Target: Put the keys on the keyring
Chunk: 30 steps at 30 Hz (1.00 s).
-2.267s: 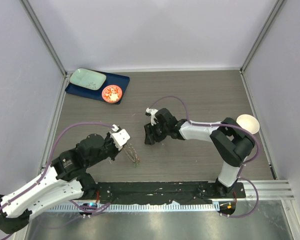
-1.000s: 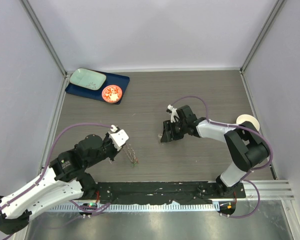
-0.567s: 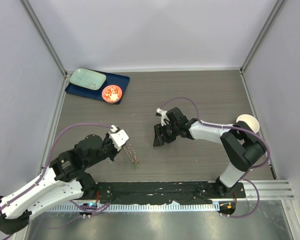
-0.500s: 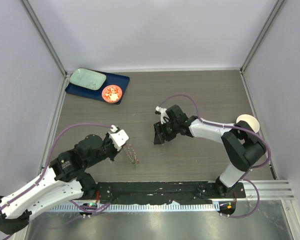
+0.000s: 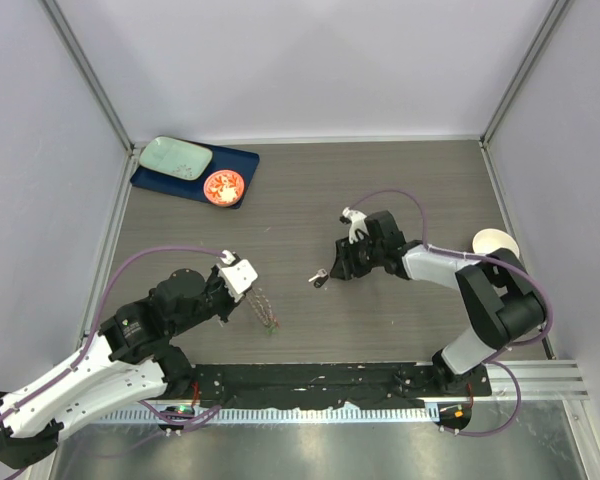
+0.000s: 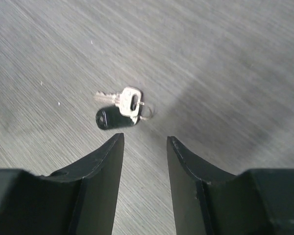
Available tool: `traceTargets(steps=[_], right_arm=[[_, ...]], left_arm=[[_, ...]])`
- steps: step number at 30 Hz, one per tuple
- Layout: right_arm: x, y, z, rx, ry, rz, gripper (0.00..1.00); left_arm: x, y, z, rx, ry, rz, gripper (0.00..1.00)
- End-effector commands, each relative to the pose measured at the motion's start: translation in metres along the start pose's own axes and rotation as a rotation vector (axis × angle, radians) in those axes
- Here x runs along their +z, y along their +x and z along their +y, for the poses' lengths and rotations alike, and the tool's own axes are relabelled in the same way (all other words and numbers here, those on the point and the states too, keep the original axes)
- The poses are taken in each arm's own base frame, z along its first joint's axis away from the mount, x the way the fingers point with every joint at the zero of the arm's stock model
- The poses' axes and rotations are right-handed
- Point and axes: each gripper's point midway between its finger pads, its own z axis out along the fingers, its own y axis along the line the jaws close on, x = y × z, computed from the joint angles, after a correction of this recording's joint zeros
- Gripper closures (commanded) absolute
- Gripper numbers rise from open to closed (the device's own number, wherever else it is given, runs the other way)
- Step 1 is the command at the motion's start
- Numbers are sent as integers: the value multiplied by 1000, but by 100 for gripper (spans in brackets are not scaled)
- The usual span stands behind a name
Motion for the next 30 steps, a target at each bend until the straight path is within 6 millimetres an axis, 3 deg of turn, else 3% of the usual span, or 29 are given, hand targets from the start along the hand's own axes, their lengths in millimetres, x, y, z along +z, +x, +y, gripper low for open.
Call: traceTargets(steps=[1,15,30], right_arm=[[0,-31,16,-29,-81,-226,55],[23,-8,4,17,-74,-152,56],[37,23,5,29,-130,-4,59]], left_arm=[[-7,-28,6,-17,-14,-94,100],[-6,-27,5,-18,-13,-88,100],[-6,-26,5,-18,-13,-86,100]])
